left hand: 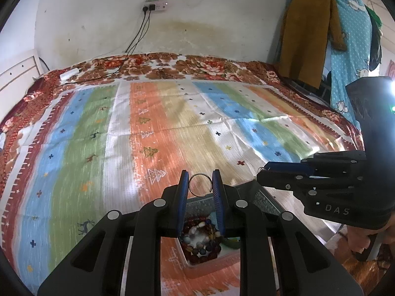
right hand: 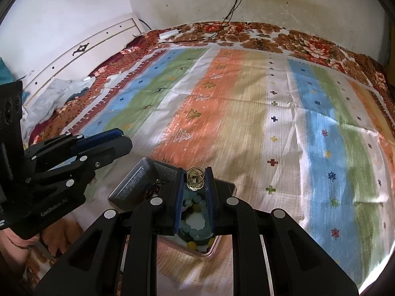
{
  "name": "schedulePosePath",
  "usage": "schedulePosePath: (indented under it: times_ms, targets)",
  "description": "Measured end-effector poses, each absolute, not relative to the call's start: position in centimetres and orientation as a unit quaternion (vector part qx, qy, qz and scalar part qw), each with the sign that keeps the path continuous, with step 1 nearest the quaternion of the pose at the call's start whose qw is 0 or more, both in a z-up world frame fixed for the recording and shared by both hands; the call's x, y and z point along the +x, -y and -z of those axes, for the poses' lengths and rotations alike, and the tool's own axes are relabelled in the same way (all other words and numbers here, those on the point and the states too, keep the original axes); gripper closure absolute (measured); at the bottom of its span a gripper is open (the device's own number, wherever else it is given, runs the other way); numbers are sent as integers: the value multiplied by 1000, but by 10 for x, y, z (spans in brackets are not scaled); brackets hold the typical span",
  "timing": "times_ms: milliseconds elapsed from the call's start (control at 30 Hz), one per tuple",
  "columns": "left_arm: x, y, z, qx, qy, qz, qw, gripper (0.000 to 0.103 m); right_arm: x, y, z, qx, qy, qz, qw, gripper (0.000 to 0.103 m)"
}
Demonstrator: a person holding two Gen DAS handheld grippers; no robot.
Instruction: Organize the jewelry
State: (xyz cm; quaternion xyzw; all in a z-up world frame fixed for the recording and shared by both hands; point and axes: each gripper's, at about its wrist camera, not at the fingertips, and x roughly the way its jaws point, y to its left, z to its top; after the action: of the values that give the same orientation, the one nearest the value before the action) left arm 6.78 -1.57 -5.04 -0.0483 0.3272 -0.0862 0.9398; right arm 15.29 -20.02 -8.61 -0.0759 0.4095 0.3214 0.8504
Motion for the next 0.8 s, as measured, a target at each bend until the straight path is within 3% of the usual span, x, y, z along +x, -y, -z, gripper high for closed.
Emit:
schedulePosePath:
  times_ms: [267, 367, 633, 800]
  targets:
    - [62, 22, 52, -41, -329, 89, 939, 84, 142, 201, 85, -70, -410, -337, 845, 86]
    - [62, 23, 54, -38, -336, 85, 937, 74, 141, 201, 86, -66, -415, -341, 840, 85]
    - [55, 20, 53, -46, -334, 76, 938, 73, 135, 208, 85, -58, -413, -341, 843, 67]
    - [49, 14, 53, -66, -339, 79, 935, 64, 128, 217, 81, -54, -399, -332, 853, 59]
